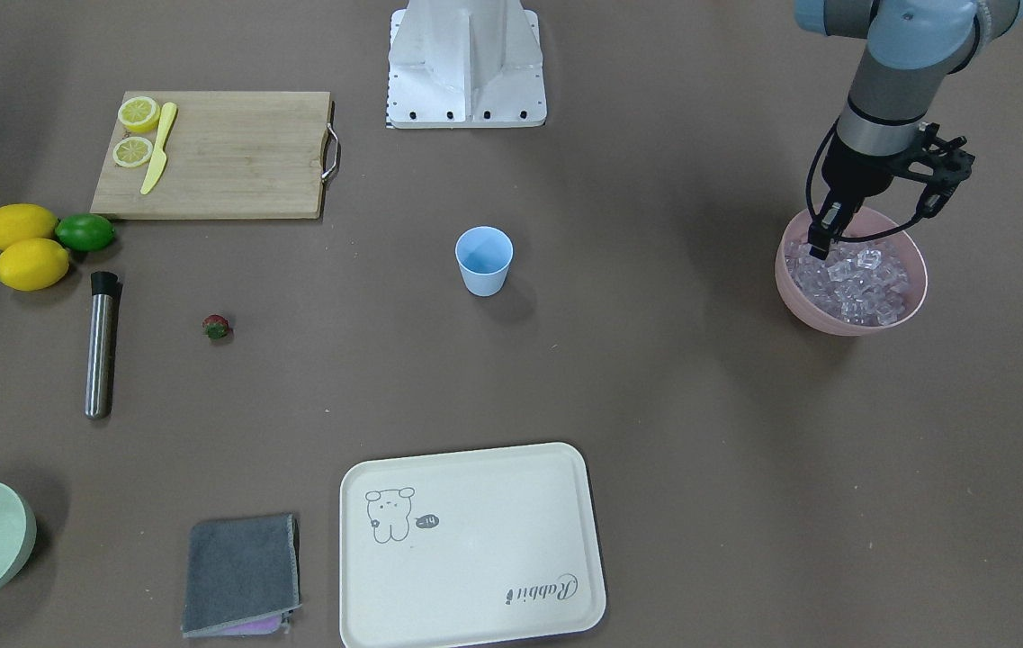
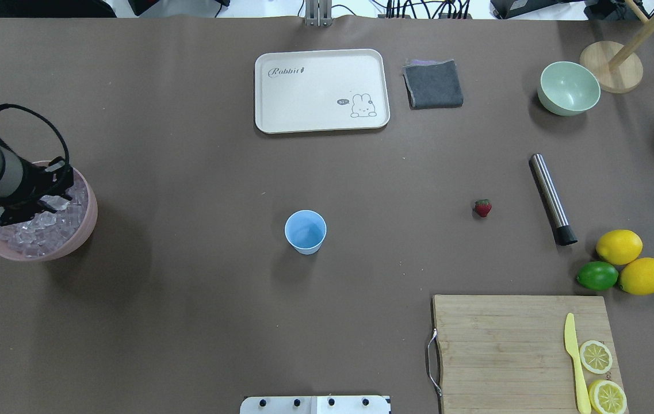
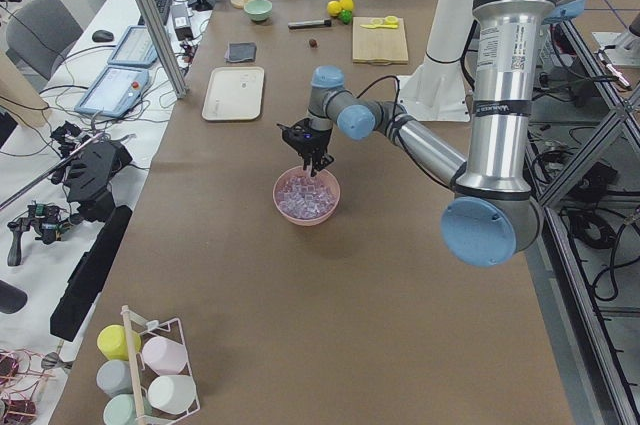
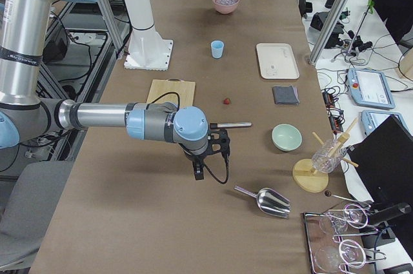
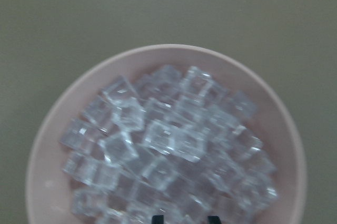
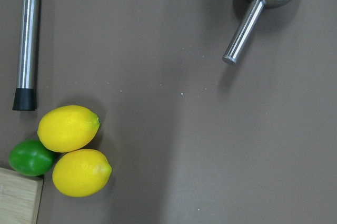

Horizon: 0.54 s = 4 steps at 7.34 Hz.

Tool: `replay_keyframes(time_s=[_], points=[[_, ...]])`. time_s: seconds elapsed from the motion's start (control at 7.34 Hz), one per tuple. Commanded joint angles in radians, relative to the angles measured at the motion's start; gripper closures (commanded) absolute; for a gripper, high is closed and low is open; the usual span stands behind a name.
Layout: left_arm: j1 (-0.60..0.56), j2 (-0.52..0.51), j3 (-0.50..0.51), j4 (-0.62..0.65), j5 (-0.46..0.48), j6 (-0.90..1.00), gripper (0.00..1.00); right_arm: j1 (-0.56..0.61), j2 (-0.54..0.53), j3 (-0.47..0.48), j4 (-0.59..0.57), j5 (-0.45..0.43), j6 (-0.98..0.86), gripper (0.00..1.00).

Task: Mash ice and strawberries in cup
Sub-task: 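Carry the ice cube with the left gripper over the light-blue cup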

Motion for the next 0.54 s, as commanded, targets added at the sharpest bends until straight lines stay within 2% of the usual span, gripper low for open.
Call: replay_keyframes(time_s=[0.0, 0.27, 0.41], points=[[0.044, -0.345, 0.04, 0.224, -0.008, -0.01, 1.0, 0.001, 0.006, -0.006, -0.003, 0.0, 0.001, 0.0], [0.167, -0.526, 0.153, 0.216, -0.003, 0.001, 1.0, 0.001, 0.001, -0.01, -0.003, 0.0, 0.001, 0.0], [0.214, -0.587, 0.216, 0.208, 0.033, 0.066, 1.0, 0.001, -0.002, -0.01, -0.004, 0.002, 0.001, 0.0]])
